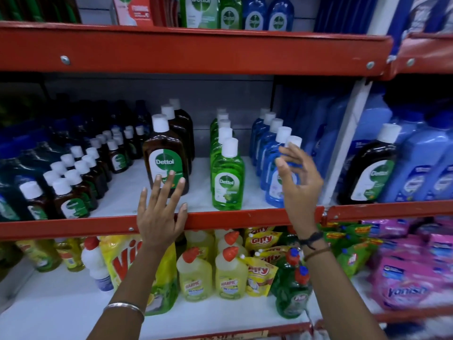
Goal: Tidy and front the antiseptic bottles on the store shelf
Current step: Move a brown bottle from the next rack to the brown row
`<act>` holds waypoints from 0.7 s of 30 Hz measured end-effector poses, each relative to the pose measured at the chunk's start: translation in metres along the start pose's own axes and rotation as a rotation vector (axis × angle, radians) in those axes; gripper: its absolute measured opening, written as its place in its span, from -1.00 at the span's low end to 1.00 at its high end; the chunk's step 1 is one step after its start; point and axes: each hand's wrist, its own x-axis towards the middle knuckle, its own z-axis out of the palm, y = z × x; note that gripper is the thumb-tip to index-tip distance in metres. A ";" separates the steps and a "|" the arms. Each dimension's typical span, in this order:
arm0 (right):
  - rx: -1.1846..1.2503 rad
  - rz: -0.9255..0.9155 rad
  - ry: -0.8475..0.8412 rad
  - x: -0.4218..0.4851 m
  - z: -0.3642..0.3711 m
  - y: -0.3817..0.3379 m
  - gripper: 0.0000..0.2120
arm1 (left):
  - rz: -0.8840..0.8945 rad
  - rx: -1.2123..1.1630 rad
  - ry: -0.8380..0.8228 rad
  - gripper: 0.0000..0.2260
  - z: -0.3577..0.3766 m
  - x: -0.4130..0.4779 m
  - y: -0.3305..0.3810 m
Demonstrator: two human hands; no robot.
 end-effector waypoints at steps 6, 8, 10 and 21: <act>-0.327 -0.099 0.393 0.019 -0.096 0.035 -0.69 | -0.011 -0.030 0.018 -0.52 0.005 -0.002 -0.002; -0.453 -0.018 0.412 0.028 -0.121 0.052 -0.60 | -0.016 -0.031 0.011 -0.52 0.005 -0.002 -0.003; -0.541 0.086 0.348 0.034 -0.137 0.066 -0.44 | -0.017 -0.025 0.006 -0.52 0.005 -0.002 -0.004; -0.767 0.353 0.201 0.053 -0.156 0.082 0.05 | -0.042 -0.017 -0.025 -0.54 0.002 -0.001 -0.002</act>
